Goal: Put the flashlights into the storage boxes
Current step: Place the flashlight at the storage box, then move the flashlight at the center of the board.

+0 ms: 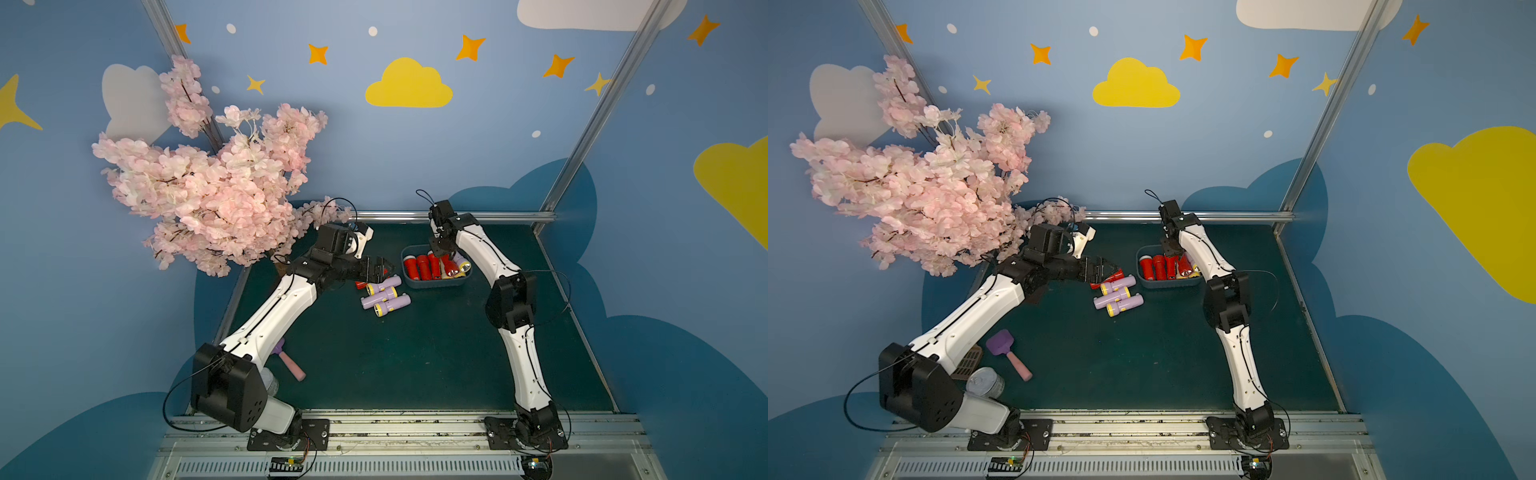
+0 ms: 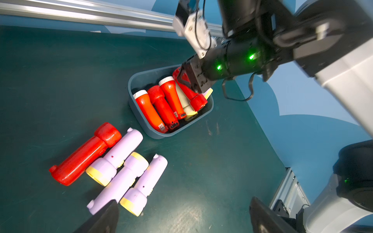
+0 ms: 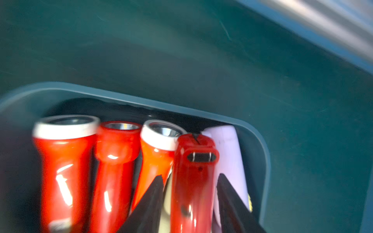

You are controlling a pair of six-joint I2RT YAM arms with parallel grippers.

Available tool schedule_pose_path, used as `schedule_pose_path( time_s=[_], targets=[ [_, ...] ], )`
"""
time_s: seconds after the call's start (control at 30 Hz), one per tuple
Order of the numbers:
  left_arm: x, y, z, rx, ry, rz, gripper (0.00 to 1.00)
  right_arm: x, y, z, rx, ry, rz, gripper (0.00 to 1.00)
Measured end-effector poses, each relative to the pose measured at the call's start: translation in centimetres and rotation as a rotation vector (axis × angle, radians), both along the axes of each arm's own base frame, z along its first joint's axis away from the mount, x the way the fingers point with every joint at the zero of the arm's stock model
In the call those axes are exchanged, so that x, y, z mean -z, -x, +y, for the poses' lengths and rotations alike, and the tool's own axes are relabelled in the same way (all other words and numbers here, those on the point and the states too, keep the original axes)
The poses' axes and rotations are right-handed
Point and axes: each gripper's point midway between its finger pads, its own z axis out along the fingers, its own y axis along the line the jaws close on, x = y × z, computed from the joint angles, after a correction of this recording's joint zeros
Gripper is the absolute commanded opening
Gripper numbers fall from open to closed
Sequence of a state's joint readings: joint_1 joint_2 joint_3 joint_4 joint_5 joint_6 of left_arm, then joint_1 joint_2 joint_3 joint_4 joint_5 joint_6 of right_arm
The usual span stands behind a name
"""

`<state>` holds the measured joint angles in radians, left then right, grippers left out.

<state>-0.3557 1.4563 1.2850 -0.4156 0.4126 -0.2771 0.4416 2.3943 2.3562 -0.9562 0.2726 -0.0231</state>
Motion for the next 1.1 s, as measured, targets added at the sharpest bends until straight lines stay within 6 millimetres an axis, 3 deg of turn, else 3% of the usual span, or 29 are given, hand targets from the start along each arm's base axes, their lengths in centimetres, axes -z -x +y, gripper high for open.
schedule_pose_path(
  time_s=[0.13, 0.27, 0.47, 0.77, 0.9, 1.1],
  targets=[
    [-0.2, 0.9, 0.4, -0.004, 0.000, -0.009, 0.99, -3.4, 0.9, 1.3, -0.030, -0.021, -0.055, 0.46],
    [-0.2, 1.7, 0.8, -0.010, 0.001, -0.010, 0.99, -4.5, 2.5, 2.3, -0.062, -0.022, -0.058, 0.46],
    [0.5, 3.6, 1.7, -0.030, -0.002, -0.002, 1.00, -2.0, 7.6, 4.6, -0.170, -0.017, 0.061, 0.46],
    [1.1, 7.6, 4.1, -0.098, 0.001, -0.012, 0.99, 2.0, 17.0, 10.5, -0.416, -0.029, 0.226, 0.46],
    [1.6, 9.1, 5.1, -0.132, 0.004, -0.002, 0.99, 2.9, 18.5, 11.5, -0.470, -0.045, 0.263, 0.47],
    [1.1, 10.4, 6.2, -0.177, 0.007, -0.017, 0.99, 3.0, 18.4, 12.2, -0.505, -0.067, 0.258, 0.49]
  ],
)
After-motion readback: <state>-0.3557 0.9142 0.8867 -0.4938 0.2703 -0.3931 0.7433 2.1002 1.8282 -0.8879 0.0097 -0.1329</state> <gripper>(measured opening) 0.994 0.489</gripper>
